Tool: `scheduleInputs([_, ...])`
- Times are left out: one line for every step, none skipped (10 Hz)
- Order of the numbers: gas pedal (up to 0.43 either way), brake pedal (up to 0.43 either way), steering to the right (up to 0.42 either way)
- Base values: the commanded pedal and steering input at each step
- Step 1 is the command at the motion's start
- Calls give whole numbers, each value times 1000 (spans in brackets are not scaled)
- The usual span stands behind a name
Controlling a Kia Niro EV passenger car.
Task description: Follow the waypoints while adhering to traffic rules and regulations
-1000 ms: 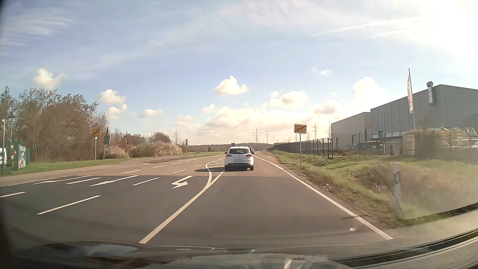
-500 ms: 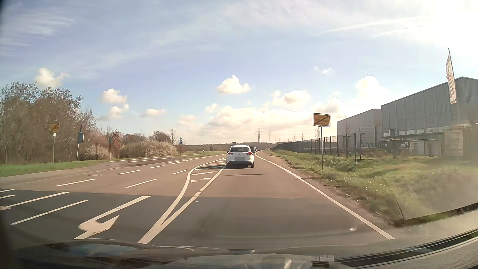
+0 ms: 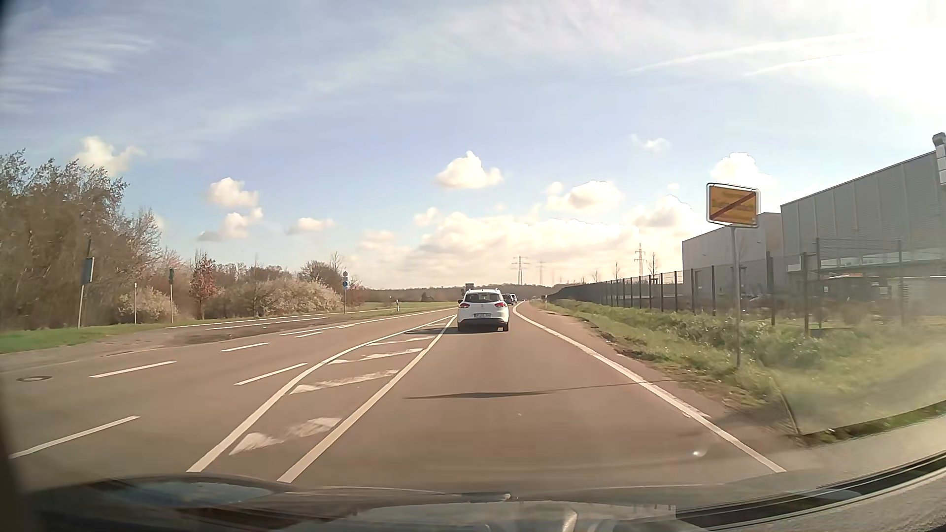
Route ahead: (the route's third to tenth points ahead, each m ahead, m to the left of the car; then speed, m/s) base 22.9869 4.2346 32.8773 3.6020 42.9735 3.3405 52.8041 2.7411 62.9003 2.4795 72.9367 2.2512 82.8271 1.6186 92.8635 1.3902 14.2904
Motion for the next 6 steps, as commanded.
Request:
scheduleInputs([248,0,-13])
scheduleInputs([268,0,-13])
scheduleInputs([268,0,-13])
scheduleInputs([268,0,-12])
scheduleInputs([268,0,-11])
scheduleInputs([268,0,-9])
